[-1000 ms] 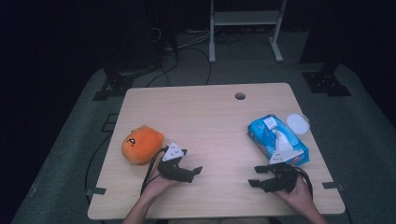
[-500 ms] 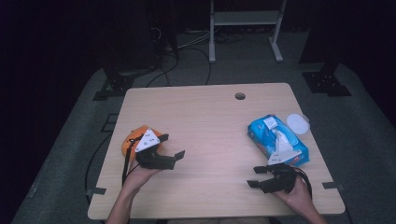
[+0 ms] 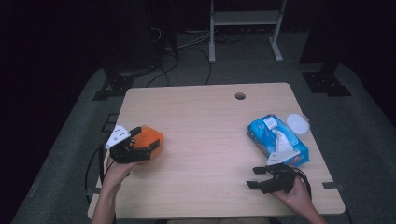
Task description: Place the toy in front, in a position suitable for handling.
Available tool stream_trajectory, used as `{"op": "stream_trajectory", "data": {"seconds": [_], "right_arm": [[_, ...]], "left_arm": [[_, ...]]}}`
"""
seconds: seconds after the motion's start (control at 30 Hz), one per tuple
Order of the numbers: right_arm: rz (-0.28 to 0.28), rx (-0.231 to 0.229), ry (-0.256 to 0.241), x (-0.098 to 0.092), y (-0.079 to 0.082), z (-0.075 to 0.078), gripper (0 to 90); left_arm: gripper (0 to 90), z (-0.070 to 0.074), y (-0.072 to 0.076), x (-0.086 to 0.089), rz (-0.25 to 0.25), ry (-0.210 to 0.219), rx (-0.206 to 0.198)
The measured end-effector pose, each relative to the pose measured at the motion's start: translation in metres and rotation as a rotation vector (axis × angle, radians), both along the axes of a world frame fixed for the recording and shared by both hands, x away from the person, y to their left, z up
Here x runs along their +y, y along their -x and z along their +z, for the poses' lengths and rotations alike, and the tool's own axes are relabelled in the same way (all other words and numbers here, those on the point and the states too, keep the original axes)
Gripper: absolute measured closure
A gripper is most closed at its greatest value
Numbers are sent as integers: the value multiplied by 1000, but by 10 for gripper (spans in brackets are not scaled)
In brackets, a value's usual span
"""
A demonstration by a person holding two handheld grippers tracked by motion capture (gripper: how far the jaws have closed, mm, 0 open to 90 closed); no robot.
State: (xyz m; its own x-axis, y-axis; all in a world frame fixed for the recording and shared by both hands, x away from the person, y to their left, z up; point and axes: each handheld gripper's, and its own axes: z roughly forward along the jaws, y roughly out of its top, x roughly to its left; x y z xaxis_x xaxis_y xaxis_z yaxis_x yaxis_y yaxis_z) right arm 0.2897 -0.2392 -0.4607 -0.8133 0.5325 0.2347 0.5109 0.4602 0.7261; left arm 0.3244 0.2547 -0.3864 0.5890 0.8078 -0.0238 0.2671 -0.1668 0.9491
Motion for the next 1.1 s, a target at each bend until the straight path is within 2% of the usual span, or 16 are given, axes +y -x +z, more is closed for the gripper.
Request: {"op": "stream_trajectory", "data": {"seconds": [0.23,0.3,0.37,0.67,0.83,0.93,1.07,1.1], "right_arm": [[1,8,3,1,0,-1,321],[2,10,3,1,0,-1,321],[5,10,3,1,0,-1,321],[17,16,10,3,-1,-3,323],[21,16,16,4,0,-3,324],[20,20,17,5,0,-3,324],[22,21,21,5,-1,-4,325],[25,20,25,6,-1,-4,325]], "left_arm": [[89,-9,-3,27,87,40,13],[90,-11,-4,29,100,38,13],[90,-17,-6,35,125,18,17],[90,-34,-12,42,144,13,33],[92,-50,-17,43,153,-2,81],[104,-59,-18,41,153,16,110],[153,-60,-18,39,153,18,117],[172,-60,-17,38,152,3,120]]}}
